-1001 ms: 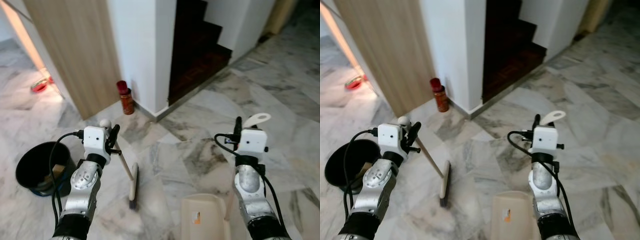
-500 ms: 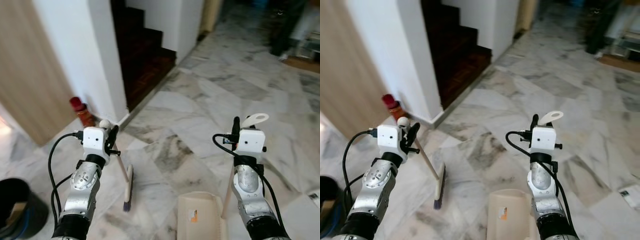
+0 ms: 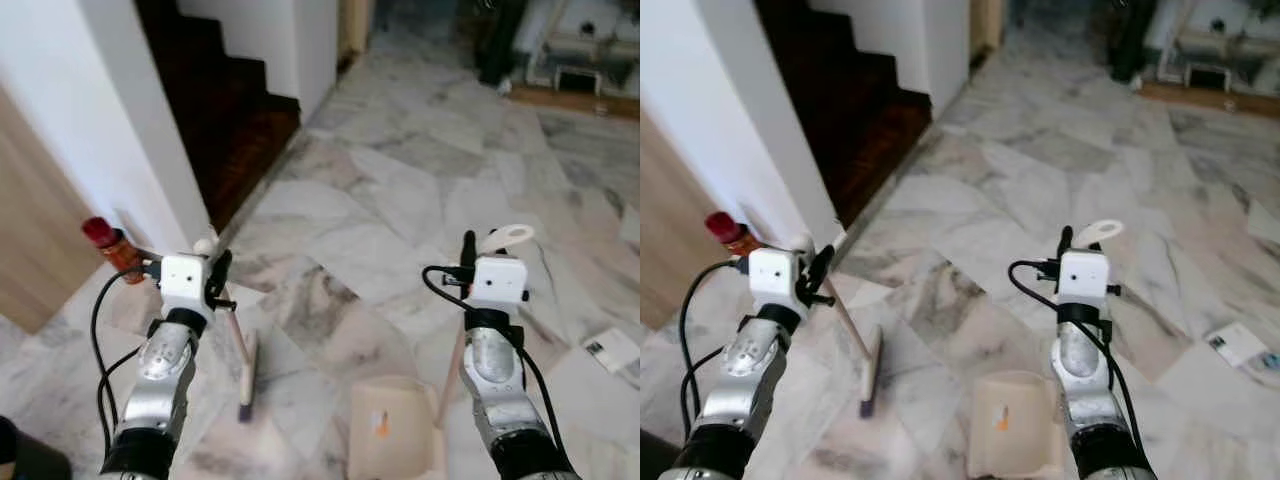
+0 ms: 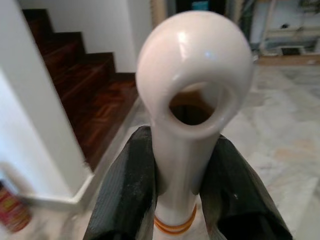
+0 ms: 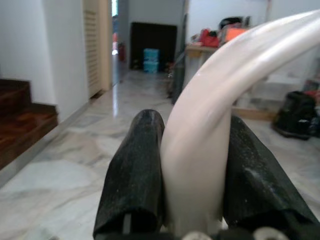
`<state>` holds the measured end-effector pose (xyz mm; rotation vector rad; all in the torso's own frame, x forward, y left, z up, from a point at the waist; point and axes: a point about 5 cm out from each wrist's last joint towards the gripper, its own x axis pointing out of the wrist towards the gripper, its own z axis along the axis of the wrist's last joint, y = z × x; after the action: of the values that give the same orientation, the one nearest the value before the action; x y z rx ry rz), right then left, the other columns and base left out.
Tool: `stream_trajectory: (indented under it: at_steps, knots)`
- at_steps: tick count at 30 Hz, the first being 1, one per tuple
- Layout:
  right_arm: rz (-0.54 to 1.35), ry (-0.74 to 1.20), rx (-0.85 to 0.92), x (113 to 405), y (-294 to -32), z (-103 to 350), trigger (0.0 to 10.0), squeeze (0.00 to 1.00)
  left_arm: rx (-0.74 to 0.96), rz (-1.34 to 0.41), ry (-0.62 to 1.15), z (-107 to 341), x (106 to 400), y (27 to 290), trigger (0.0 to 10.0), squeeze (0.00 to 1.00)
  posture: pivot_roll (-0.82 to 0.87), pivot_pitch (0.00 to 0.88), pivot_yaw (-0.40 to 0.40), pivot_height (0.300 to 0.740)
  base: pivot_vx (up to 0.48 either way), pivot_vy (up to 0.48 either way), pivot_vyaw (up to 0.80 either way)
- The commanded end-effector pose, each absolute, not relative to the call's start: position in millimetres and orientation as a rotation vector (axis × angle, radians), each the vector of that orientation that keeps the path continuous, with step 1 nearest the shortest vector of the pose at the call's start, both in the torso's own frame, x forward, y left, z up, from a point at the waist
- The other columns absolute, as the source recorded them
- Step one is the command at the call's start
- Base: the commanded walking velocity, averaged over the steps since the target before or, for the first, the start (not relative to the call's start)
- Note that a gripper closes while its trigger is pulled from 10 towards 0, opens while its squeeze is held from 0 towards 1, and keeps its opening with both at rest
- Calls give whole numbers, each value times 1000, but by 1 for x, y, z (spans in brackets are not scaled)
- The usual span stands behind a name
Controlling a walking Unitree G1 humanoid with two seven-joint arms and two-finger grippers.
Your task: Sweep floor
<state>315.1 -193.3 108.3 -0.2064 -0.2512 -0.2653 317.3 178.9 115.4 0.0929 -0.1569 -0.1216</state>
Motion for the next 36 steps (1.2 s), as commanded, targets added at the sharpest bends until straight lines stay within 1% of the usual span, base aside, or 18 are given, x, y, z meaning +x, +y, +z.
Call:
stream_trajectory:
  at_steps: [1, 5, 18, 21, 36]
  knots:
    - [-254, -273, -219, 316, -191, 113, 10000, 0, 108, -131, -196, 122, 317, 179, 10000, 0, -63, 50, 50, 740, 0, 0, -800]
    - [-253, -273, -219, 316, -191, 113, 10000, 0, 108, -126, -195, 122, 317, 180, 10000, 0, -63, 52, 49, 740, 0, -197, -800]
    - [-254, -273, -219, 316, -191, 113, 10000, 0, 110, -132, -200, 123, 318, 179, 10000, 0, -64, 54, 50, 740, 0, 0, -800]
    - [-254, -274, -218, 316, -191, 113, 10000, 0, 107, -128, -199, 122, 318, 178, 10000, 0, -64, 55, 47, 740, 0, -480, -800]
    - [-246, -271, -216, 316, -190, 112, 10000, 0, 90, -126, -194, 122, 317, 178, 10000, 0, -63, 56, 43, 740, 0, 0, -800]
